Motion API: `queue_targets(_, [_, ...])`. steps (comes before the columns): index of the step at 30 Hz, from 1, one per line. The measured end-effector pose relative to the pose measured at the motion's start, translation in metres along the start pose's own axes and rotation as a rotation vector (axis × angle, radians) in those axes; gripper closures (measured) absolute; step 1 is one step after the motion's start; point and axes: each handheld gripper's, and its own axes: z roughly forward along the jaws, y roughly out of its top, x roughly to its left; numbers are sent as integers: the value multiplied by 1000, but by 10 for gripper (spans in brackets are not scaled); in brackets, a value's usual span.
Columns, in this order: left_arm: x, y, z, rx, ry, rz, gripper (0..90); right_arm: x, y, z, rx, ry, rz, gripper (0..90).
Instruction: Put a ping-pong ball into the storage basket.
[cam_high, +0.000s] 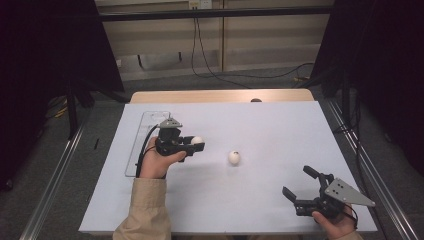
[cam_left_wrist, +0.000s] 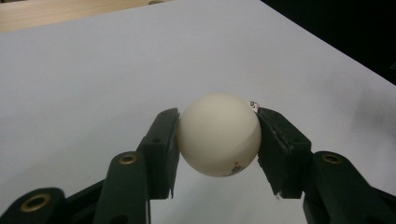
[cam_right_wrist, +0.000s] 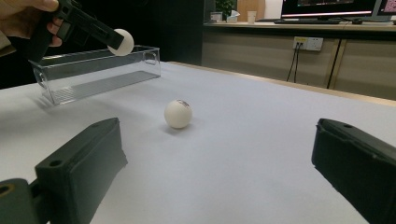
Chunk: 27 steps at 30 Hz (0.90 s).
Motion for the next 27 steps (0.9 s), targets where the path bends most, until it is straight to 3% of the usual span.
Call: queue_targets(27, [11,-3,-15,-21,48,-20,509,0,0,0,-2,1,-2,18])
